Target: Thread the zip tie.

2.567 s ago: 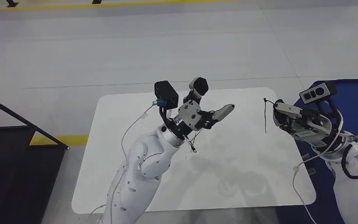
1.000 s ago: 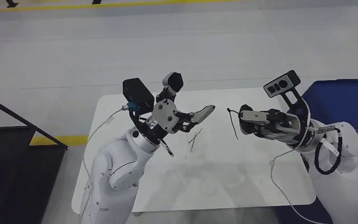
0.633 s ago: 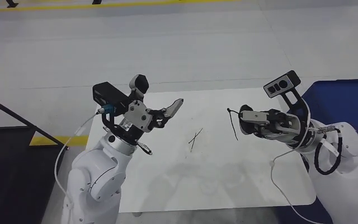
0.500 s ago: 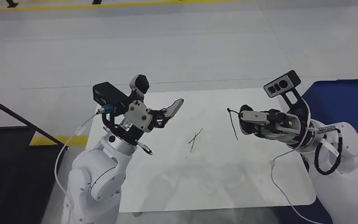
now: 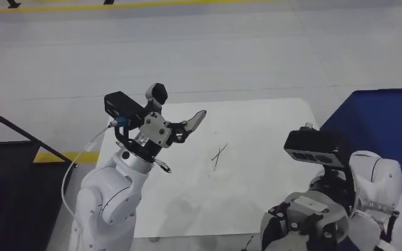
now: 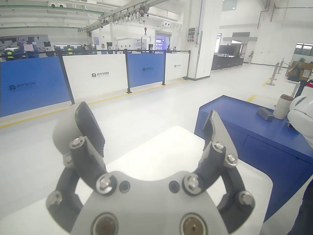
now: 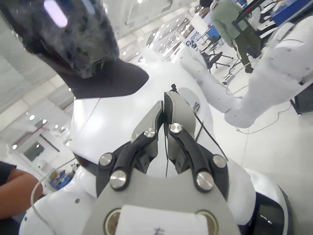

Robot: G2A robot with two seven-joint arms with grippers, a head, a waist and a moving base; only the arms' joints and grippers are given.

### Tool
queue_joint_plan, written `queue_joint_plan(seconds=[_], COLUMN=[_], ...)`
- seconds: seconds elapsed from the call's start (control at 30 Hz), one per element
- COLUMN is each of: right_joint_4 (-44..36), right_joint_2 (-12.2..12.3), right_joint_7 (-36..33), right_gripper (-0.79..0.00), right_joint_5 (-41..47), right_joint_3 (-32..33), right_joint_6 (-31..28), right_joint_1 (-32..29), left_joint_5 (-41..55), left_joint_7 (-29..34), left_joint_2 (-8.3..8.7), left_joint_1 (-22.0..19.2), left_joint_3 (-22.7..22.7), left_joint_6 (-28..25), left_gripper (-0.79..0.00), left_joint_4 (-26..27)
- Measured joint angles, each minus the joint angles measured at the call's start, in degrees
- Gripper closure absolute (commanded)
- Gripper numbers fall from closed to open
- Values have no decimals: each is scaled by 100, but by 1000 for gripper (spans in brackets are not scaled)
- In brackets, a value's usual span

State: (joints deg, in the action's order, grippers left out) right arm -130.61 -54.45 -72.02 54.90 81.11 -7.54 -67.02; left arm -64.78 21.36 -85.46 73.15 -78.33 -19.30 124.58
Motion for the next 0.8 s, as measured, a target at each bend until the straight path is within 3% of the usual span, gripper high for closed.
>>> queue_joint_plan(seconds=[0.13,0.23,0.37,0.43,0.57,0.8], right_joint_4=[224,806,1897,2435,3487,4933], right_joint_2=[-6,9,53,50,47,-157], right_joint_7=[188,833,1582,1844,1794,1383], right_gripper=[0,0,0,0,0,0], right_joint_5=[-111,-528,-1226,-1131,-1213,-1782], right_joint_3=[72,267,527,532,116,-1257], right_joint_6=[41,379,1199,1628,2315,2709], right_joint_1=[-64,-111,-40,37,463,1355], left_joint_5=[0,0,0,0,0,0], left_joint_7=[0,0,0,0,0,0], left_joint_2=[0,0,0,0,0,0], left_joint_1=[0,0,0,0,0,0], left_joint_3=[0,0,0,0,0,0], left_joint_6=[0,0,0,0,0,0], left_gripper=[-785,-785,-785,-785,-785,-785], left_joint_4=[0,0,0,0,0,0])
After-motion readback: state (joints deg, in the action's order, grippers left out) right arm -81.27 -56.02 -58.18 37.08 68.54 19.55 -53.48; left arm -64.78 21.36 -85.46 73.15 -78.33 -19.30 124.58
